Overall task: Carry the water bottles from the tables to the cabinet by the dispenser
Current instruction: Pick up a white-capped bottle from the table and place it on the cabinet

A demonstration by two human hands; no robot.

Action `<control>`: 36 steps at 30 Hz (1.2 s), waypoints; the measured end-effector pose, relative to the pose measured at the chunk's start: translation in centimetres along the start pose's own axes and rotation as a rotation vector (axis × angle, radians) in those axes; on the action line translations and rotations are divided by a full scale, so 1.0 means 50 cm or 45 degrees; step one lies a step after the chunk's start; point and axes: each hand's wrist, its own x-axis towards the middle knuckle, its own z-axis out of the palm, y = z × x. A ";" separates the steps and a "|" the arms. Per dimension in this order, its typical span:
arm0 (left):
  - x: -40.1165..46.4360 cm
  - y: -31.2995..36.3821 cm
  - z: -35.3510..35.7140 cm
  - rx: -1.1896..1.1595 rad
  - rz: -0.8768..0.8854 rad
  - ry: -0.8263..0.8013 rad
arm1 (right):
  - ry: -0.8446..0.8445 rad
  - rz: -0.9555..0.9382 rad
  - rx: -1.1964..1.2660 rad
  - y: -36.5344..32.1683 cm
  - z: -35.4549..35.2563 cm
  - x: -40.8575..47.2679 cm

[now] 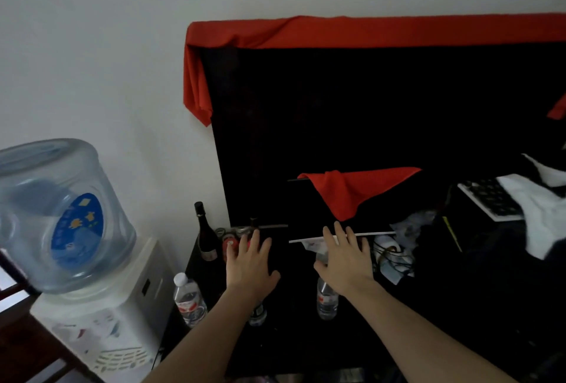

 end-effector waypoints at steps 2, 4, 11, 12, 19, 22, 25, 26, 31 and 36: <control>-0.006 0.009 -0.016 0.003 0.061 -0.018 | -0.017 0.014 0.022 0.009 -0.018 -0.018; -0.011 0.019 -0.028 0.018 0.134 -0.040 | -0.010 0.041 0.037 0.013 -0.033 -0.040; -0.052 0.060 -0.045 0.030 0.340 -0.048 | 0.005 0.220 -0.007 0.032 -0.064 -0.158; -0.059 0.065 -0.042 0.042 0.364 -0.035 | 0.009 0.257 -0.013 0.037 -0.064 -0.178; -0.124 0.116 -0.022 0.041 0.520 -0.035 | -0.028 0.483 -0.018 0.063 -0.057 -0.330; -0.155 0.165 -0.009 0.029 0.588 -0.082 | -0.042 0.594 0.005 0.089 -0.064 -0.400; -0.176 0.228 -0.007 0.070 0.687 -0.104 | -0.036 0.733 0.051 0.121 -0.067 -0.474; -0.184 0.253 -0.008 0.092 0.728 -0.106 | -0.034 0.783 0.062 0.133 -0.069 -0.502; -0.261 0.396 -0.017 0.120 0.945 -0.162 | -0.015 1.027 0.123 0.206 -0.077 -0.661; -0.388 0.579 -0.032 0.159 1.215 -0.205 | 0.058 1.279 0.133 0.285 -0.100 -0.863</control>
